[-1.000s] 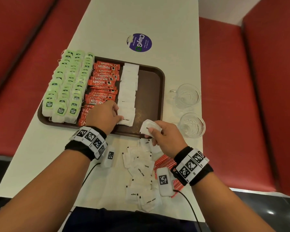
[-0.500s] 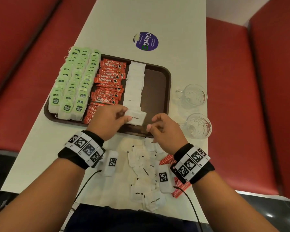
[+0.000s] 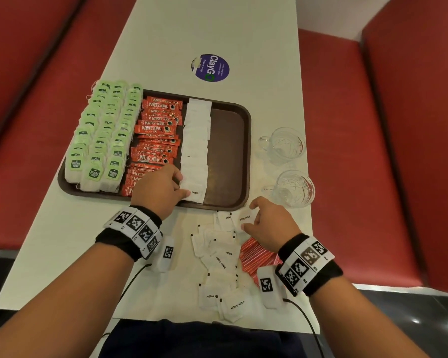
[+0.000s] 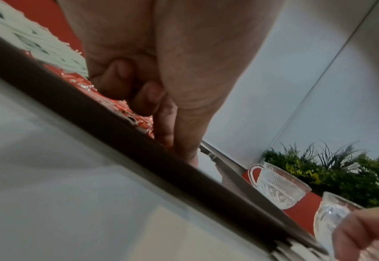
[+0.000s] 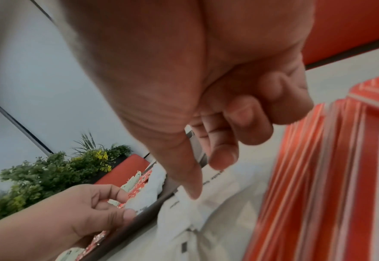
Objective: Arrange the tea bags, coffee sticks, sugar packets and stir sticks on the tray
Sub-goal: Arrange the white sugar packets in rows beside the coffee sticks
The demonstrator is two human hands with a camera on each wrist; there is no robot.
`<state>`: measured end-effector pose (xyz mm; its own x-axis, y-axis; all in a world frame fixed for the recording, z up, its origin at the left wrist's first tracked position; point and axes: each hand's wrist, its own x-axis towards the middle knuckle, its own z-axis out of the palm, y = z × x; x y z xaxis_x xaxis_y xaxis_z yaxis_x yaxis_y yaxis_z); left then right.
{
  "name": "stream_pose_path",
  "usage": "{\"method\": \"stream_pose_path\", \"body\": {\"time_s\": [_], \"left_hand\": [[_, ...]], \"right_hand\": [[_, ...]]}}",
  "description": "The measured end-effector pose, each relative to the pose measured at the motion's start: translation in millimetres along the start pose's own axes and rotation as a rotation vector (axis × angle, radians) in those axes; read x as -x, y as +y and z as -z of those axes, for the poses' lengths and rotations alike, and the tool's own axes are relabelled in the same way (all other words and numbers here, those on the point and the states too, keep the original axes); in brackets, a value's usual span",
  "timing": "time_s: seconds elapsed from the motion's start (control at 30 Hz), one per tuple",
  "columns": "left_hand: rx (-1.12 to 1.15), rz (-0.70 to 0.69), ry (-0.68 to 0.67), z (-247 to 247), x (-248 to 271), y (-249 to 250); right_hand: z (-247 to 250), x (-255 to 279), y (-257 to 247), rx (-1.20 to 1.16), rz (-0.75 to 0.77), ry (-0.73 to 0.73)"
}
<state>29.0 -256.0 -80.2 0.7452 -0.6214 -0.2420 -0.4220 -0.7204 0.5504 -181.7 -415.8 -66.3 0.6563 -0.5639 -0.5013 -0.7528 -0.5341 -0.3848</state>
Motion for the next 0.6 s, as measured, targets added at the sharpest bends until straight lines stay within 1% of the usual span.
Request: {"method": "stream_pose_path", "body": {"time_s": [0.13, 0.2, 0.27, 0.43, 0.6], "left_hand": [[-0.105, -0.008, 0.010, 1.8, 1.1, 1.9], [-0.139, -0.062, 0.052, 3.3, 5.5, 6.2], [-0.154, -0.152, 0.056, 2.6, 12.3, 13.4], [-0.206, -0.327, -0.112, -14.3, 31.7, 32.9], [-0.251, -0.448, -0.190, -29.5, 35.5, 52.1]], "right_hand": [[-1.6, -0.5, 0.3, 0.076, -0.008, -0.008], [-0.3, 0.1, -1.2, 0.080, -0.001, -0.008], [2.0, 0.2, -2.8, 0.075, 0.004, -0.007], [4.2, 4.5, -5.8, 0.126, 0.023, 0.021], [2.0, 12.3, -9.7, 0.170, 0.054, 0.051]]}}
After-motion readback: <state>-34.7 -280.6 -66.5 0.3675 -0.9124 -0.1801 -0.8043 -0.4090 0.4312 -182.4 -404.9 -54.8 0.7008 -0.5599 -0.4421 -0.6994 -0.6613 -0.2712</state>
